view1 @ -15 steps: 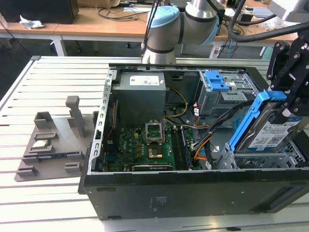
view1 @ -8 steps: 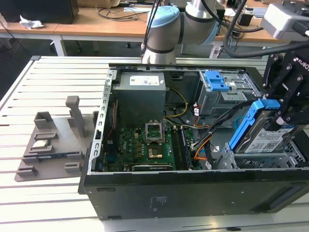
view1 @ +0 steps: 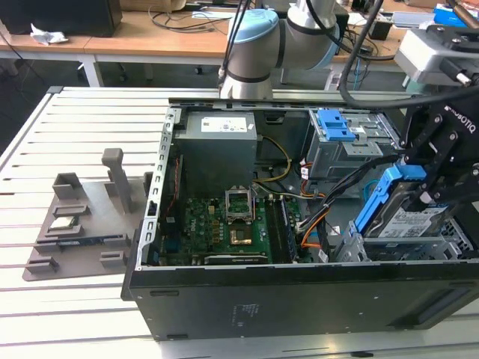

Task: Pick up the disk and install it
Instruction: 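Insert the disk into the insertion slot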

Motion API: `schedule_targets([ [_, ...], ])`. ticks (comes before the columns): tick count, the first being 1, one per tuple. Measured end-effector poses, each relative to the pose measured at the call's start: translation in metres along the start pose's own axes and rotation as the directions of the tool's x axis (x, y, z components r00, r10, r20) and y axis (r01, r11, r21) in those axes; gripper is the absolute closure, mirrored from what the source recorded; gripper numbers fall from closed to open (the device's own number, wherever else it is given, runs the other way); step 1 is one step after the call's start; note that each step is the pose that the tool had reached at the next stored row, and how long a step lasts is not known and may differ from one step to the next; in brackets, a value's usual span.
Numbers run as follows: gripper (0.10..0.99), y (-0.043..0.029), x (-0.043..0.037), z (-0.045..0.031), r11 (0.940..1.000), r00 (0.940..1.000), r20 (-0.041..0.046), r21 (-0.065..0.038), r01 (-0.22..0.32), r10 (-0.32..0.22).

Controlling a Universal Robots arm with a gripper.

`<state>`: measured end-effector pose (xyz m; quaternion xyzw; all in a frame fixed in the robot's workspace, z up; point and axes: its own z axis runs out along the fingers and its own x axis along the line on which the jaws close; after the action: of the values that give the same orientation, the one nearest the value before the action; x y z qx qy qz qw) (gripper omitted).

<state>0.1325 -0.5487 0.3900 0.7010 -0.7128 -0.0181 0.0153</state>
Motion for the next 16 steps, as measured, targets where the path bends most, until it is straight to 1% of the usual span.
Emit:
schedule_targets([
  [2,0.722,-0.0002,0.0,0.0038,1.0,1.0,0.0,0.0,0.0,0.0],
  [4,0.722,-0.0005,0.0,0.0097,1.0,1.0,0.0,0.0,0.0,0.0],
  [6,0.722,-0.0005,0.0,0.0109,1.0,1.0,-0.0001,0.0,0.0,0.0],
  [7,0.647,-0.0005,0.0,0.0113,1.0,1.0,0.0002,0.0,0.0,0.0],
  [9,0.663,-0.0006,0.0,0.0116,1.0,1.0,-0.0001,0.0,0.0,0.0],
  [10,0.792,-0.0006,0.0,0.0117,1.0,1.0,0.0,0.0,0.0,0.0],
  [12,0.91,-0.0006,0.0,0.0119,1.0,1.0,0.0,0.0,0.0,0.0],
  [13,0.91,-0.0006,0.0,0.0119,1.0,1.0,-0.0001,0.0,0.0,0.0],
  [14,0.973,-0.0006,0.0,0.012,1.0,1.0,0.0,0.0,0.0,0.0],
  [16,0.98,-0.0006,0.0,0.0122,1.0,1.0,-0.0001,0.0,0.0,0.0],
])
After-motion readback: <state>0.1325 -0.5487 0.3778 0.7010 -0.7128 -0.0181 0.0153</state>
